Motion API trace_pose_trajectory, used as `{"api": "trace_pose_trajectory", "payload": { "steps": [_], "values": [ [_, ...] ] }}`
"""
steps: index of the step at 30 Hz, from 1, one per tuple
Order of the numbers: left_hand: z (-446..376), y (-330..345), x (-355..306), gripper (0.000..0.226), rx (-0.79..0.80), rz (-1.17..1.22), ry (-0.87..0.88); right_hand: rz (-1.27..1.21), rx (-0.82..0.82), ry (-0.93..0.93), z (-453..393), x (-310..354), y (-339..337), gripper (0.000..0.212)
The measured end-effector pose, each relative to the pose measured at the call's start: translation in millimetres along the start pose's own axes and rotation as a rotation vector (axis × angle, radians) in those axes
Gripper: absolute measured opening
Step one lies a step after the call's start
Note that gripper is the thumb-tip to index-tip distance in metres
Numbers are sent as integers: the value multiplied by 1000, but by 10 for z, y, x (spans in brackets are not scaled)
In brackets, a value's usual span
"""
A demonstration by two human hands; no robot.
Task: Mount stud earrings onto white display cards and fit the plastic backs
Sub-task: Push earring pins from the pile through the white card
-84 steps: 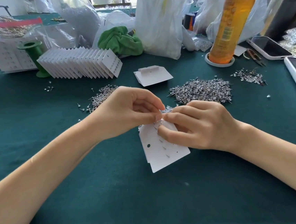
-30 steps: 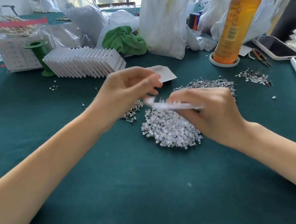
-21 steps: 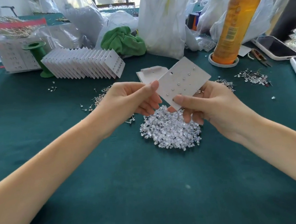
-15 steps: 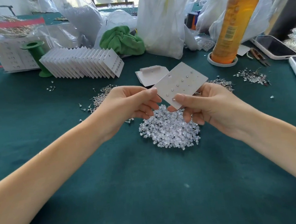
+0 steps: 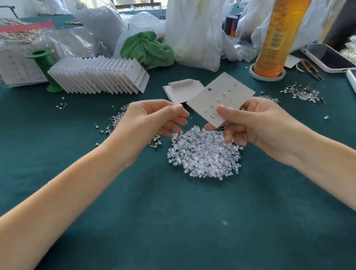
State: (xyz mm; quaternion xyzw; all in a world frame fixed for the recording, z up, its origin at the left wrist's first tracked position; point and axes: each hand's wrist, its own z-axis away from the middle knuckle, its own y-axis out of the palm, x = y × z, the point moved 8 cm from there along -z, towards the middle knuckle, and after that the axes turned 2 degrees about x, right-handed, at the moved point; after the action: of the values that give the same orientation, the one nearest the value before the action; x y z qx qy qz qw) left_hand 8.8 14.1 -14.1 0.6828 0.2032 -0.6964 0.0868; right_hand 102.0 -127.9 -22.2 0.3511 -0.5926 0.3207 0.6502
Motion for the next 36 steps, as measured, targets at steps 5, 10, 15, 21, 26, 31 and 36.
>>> {"api": "trace_pose_trajectory", "payload": {
  "steps": [5,10,15,21,26,31,36],
  "values": [
    [-20,-152,-70,8,-142,-608,216,-29,-142,-82,13,123,-163,25],
    [-34,-73,-74,8,-44,-891,387,-51,-187,-101,20,155,-211,33],
    [-61,-10,-56,3,-3,-886,376,-55,-202,-125,22,141,-203,27],
    [-80,69,-87,3,9,-876,355,-7,-192,-155,25,138,-167,25],
    [-134,85,-58,4,31,-875,309,11,-174,-164,23,152,-160,26],
    [-160,60,-32,3,18,-870,303,57,-173,-174,40,161,-148,26],
    [-164,-29,-80,4,-37,-669,278,385,-212,-378,150,295,-114,11]
  ]
}}
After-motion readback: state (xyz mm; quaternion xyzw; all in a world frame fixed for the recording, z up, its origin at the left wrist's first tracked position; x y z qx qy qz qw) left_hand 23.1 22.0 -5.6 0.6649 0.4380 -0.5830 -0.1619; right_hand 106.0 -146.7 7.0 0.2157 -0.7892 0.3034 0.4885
